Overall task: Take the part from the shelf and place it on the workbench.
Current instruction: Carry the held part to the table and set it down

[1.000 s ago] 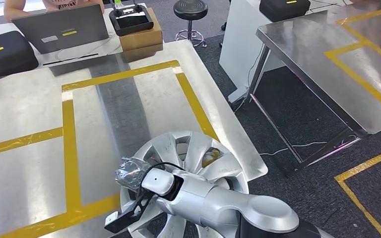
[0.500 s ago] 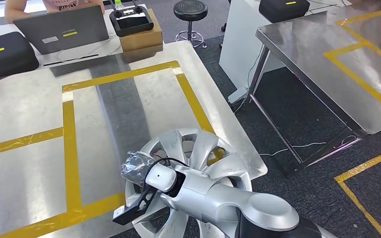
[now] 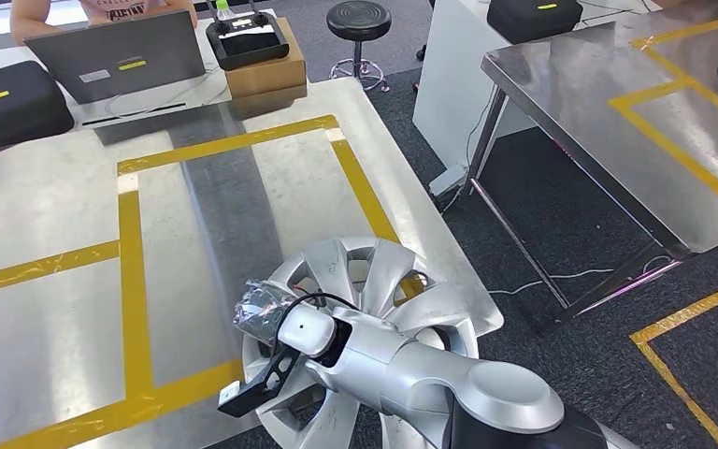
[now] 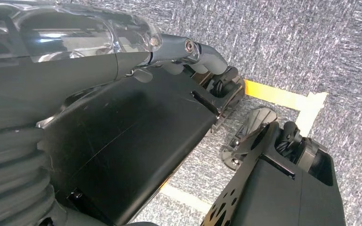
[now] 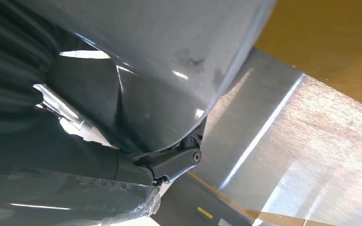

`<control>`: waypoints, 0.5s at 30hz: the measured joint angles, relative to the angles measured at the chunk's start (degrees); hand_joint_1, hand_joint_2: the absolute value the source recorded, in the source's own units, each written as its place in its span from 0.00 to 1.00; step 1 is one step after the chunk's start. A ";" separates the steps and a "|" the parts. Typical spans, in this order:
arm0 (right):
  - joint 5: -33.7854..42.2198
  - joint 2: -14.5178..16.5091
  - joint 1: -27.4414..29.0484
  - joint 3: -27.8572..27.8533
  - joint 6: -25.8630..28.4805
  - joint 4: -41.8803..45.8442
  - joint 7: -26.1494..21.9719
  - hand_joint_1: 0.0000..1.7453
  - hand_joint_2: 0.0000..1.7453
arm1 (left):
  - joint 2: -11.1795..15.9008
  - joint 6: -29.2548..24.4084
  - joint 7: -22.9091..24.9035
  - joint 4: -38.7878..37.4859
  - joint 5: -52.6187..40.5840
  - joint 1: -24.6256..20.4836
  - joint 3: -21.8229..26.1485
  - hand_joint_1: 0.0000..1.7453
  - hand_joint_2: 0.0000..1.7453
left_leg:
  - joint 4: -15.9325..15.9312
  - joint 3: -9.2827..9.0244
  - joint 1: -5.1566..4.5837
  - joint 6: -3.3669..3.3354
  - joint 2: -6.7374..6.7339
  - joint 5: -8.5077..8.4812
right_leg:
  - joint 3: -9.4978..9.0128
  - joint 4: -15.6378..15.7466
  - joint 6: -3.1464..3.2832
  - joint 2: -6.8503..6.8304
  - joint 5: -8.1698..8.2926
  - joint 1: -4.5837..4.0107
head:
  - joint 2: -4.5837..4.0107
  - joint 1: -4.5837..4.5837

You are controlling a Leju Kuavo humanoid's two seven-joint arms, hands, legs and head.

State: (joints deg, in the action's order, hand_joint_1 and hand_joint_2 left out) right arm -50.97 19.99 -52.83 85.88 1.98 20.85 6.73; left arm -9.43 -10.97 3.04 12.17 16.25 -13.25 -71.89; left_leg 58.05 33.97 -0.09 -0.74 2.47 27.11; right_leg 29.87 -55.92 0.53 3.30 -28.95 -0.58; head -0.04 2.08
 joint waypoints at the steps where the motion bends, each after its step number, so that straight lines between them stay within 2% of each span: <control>1: -0.03 -0.01 0.00 0.00 -0.01 -0.10 -0.04 1.00 1.00 | -0.01 0.02 0.00 0.00 0.00 0.00 0.00 0.00 1.00 | 0.00 0.00 0.00 0.00 0.00 0.00 | 0.00 0.00 0.00 0.00 0.00 0.00 | 0.00 0.00; 15: -0.11 -0.02 -0.06 -0.05 -0.69 -0.85 -0.75 1.00 1.00 | 0.00 0.14 0.00 -0.02 0.56 0.19 0.01 0.00 1.00 | 0.00 -0.02 0.00 0.00 0.01 0.00 | -0.02 0.00 0.00 0.00 0.00 0.00 | 0.00 -0.01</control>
State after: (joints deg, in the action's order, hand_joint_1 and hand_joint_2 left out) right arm -51.07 19.98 -52.89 85.83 1.29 20.00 5.98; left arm -9.43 -10.84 3.03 12.15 16.81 -13.05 -71.88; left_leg 58.05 33.94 -0.08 -0.74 2.47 27.11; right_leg 29.86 -55.92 0.53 3.30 -28.96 -0.58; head -0.04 2.07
